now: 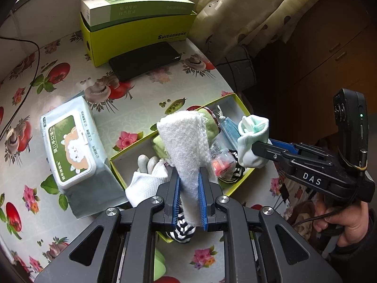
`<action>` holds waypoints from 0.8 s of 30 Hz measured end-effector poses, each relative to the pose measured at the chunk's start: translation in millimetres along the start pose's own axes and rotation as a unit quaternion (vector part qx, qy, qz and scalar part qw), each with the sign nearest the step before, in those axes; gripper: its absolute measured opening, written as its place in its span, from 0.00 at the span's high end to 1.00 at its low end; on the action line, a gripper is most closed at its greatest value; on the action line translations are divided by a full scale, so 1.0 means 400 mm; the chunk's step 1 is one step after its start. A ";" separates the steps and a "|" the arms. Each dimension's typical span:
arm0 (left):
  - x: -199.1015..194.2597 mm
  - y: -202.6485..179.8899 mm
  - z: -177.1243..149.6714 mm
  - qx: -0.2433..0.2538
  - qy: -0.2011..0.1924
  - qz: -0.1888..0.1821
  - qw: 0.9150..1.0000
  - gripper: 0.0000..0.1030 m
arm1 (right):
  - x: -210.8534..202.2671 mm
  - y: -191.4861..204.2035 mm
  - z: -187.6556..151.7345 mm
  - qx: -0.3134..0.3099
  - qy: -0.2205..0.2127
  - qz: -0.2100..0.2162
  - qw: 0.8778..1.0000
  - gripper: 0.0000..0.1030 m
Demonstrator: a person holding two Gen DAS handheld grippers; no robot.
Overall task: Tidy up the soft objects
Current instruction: 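Carry the white towel and white-green sock over the box tray, then open the right gripper to drop the sock while the left lowers the towel into the tray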
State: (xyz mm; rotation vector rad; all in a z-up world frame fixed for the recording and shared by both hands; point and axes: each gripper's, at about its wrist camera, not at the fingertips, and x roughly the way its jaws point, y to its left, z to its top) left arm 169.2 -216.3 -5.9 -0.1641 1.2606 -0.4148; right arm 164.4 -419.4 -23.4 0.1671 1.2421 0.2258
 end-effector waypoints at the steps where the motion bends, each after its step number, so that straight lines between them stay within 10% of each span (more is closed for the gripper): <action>1: 0.005 -0.004 0.003 0.001 0.001 -0.001 1.000 0.86 | 0.000 -0.015 0.001 0.005 -0.001 -0.005 1.000 0.76; 24: 0.063 -0.020 0.025 -0.001 0.022 -0.007 1.000 0.85 | 0.153 -0.066 0.131 -0.054 0.043 -0.033 0.997 0.66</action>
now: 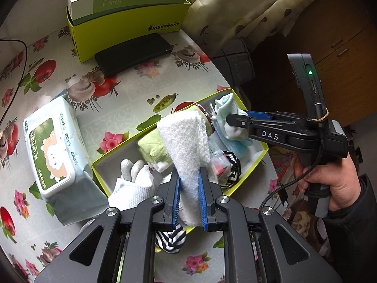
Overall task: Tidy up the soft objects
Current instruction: 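Open the right gripper to drop the sock while the left lowers the towel into the tray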
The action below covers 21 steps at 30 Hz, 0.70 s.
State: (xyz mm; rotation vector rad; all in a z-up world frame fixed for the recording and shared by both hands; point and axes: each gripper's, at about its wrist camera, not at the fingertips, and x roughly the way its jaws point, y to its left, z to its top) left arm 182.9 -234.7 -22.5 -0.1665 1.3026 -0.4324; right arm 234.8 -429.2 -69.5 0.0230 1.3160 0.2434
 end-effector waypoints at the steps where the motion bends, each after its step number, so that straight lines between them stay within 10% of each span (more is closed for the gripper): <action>1: 0.001 0.001 0.002 0.000 0.000 0.000 1.000 0.85 | -0.005 0.002 0.000 -0.001 -0.004 0.002 1.000 0.66; 21: 0.071 -0.059 0.053 0.015 0.019 -0.034 0.999 0.85 | -0.133 -0.049 -0.101 0.060 -0.053 0.027 0.996 0.59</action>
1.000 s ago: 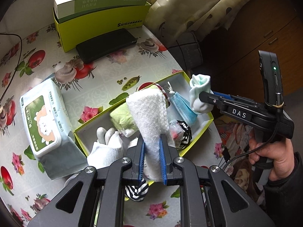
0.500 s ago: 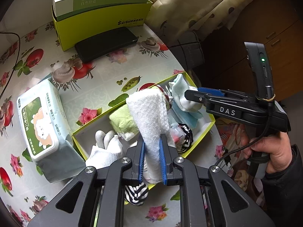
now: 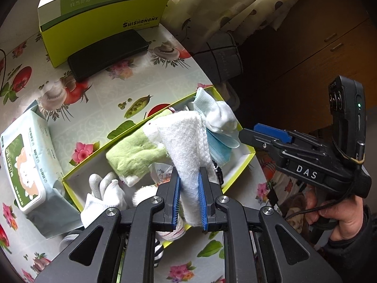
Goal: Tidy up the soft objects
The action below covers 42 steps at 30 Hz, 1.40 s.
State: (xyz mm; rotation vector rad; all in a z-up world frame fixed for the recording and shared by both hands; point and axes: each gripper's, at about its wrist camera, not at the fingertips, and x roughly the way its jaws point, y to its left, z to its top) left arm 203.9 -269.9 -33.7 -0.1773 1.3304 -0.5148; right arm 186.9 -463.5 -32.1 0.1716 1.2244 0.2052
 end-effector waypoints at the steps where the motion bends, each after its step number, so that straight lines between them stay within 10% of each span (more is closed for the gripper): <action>1: 0.007 -0.006 0.005 0.001 0.001 -0.003 1.000 0.85 | -0.005 -0.003 -0.006 0.003 -0.001 0.001 1.000 0.59; 10: 0.056 -0.034 0.039 -0.006 0.005 -0.025 1.000 0.82 | -0.030 -0.018 -0.036 0.013 -0.002 0.007 1.000 0.59; 18: 0.067 -0.025 0.054 -0.018 0.000 -0.030 0.999 0.61 | -0.030 0.004 -0.052 0.008 0.005 0.014 1.000 0.59; 42: -0.109 0.037 -0.071 -0.016 -0.042 0.029 0.999 0.61 | -0.051 0.209 -0.094 -0.055 0.021 0.010 0.998 0.59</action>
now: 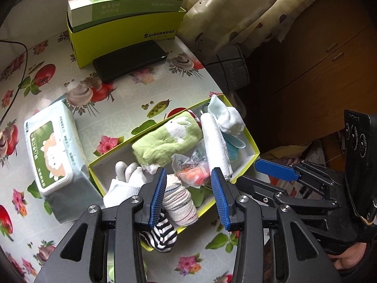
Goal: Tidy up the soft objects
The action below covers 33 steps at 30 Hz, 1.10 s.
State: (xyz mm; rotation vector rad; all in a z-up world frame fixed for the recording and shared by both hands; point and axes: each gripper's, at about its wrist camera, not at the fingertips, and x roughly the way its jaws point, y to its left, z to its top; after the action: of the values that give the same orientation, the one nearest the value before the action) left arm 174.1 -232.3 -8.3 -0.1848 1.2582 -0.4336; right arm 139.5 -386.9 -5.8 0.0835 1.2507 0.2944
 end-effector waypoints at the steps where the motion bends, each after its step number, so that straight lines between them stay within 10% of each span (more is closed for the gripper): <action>1: -0.010 0.003 -0.007 0.001 -0.004 0.005 1.000 0.61 | -0.001 0.012 -0.003 -0.004 0.001 -0.001 1.000 0.59; 33: -0.185 0.138 -0.218 -0.023 -0.030 0.105 0.994 0.61 | -0.025 0.253 -0.118 -0.080 0.012 -0.021 0.997 0.52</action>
State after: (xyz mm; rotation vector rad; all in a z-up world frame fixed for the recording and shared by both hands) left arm 85.9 -143.0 9.8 -0.1032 1.2144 -0.2168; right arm 74.8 -297.1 10.9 -0.0830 1.2472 0.3587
